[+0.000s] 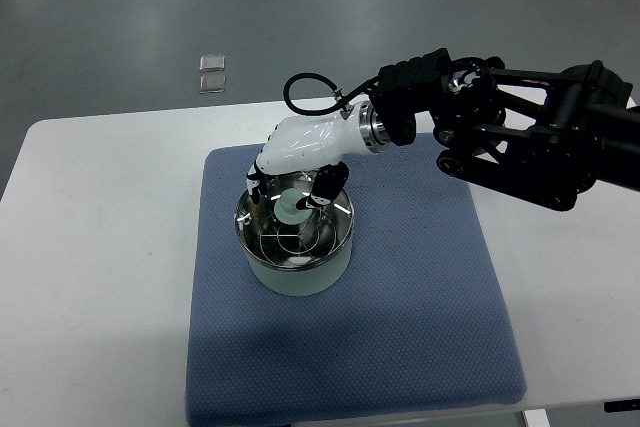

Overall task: Open lid and place right of pot
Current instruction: 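Lower the right hand and close its fingers around the green lid knob, then tighten the right hand grip on the knob and begin lifting the lid, then lift the glass lid off the saucepan and carry it beside the pot, then lower the glass lid onto the mat and release the knob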

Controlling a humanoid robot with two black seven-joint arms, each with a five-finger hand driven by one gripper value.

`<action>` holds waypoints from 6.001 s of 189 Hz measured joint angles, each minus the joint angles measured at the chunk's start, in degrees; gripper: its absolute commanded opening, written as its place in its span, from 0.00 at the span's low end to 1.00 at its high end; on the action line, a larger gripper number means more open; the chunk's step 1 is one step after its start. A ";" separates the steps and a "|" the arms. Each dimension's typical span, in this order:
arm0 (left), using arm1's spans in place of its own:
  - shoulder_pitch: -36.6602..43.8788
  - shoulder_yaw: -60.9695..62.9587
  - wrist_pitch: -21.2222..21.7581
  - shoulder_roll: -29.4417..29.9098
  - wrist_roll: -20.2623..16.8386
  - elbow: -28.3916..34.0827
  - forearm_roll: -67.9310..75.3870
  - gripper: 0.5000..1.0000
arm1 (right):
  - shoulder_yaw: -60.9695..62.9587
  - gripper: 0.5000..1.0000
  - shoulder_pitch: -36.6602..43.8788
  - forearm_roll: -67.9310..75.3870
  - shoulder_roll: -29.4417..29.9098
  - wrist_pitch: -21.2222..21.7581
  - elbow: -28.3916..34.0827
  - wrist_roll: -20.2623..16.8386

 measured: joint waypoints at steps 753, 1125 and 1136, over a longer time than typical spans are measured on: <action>0.02 0.00 0.00 0.00 -0.01 0.00 0.00 1.00 | 0.53 0.00 0.28 -3.56 -3.27 3.11 3.19 0.76; 0.00 0.00 0.00 0.00 0.01 0.00 0.00 1.00 | -4.78 0.65 -11.50 0.61 -14.97 -6.54 -12.46 0.27; 0.00 0.00 0.00 0.00 0.01 0.00 0.00 1.00 | -4.71 0.74 -11.49 0.80 -14.96 -6.54 -12.26 0.41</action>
